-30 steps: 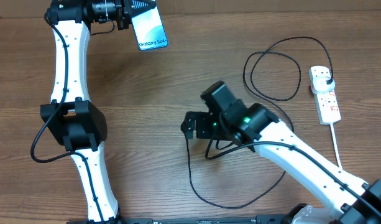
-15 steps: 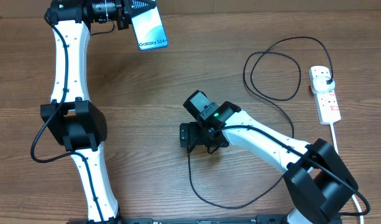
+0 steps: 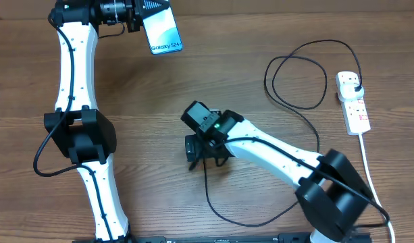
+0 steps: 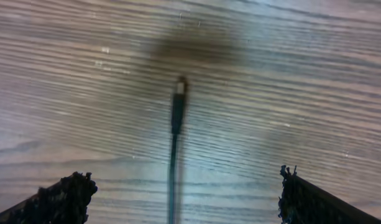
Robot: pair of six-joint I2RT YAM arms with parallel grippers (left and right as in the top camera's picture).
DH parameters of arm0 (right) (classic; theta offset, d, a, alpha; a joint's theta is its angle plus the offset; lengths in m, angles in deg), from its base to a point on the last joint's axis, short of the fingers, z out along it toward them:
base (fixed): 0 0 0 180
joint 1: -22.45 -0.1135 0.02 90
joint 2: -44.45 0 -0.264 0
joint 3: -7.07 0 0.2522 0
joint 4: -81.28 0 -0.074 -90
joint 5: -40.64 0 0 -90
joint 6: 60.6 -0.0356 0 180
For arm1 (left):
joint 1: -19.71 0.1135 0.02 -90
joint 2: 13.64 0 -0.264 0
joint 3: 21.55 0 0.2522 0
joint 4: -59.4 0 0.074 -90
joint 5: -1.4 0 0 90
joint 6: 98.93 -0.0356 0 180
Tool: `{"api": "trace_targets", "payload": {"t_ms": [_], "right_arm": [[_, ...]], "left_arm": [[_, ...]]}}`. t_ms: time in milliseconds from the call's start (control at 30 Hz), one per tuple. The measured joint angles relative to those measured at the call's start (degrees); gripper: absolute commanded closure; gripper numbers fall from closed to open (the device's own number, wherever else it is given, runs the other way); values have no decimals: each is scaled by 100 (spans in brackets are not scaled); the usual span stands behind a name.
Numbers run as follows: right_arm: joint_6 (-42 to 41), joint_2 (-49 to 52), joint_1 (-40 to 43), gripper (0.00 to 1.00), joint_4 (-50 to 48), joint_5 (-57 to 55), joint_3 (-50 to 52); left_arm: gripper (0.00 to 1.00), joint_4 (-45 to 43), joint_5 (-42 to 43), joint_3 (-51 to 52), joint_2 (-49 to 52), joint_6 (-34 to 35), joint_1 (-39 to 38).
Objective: Plug charger to phone and switch on socket
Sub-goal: 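Grasp the cable's USB-C plug with the right gripper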
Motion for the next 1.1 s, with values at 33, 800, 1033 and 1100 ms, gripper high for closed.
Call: {"api": "trace_targets", "payload": {"t_ms": [33,800,1033,1100], "right_arm": [[-4,87,0,1,15,-24,-74],[-96,872,-162,39,7,-105,-306],[-15,1154,-160,46,57,-70,-640],[-17,1180,-160,52,74,-70,-662]], "left_arm": [[96,0,-2,0,0,0,0],[96,0,-2,0,0,0,0],[96,0,0,0,0,0,0],[96,0,0,0,0,0,0]]}}
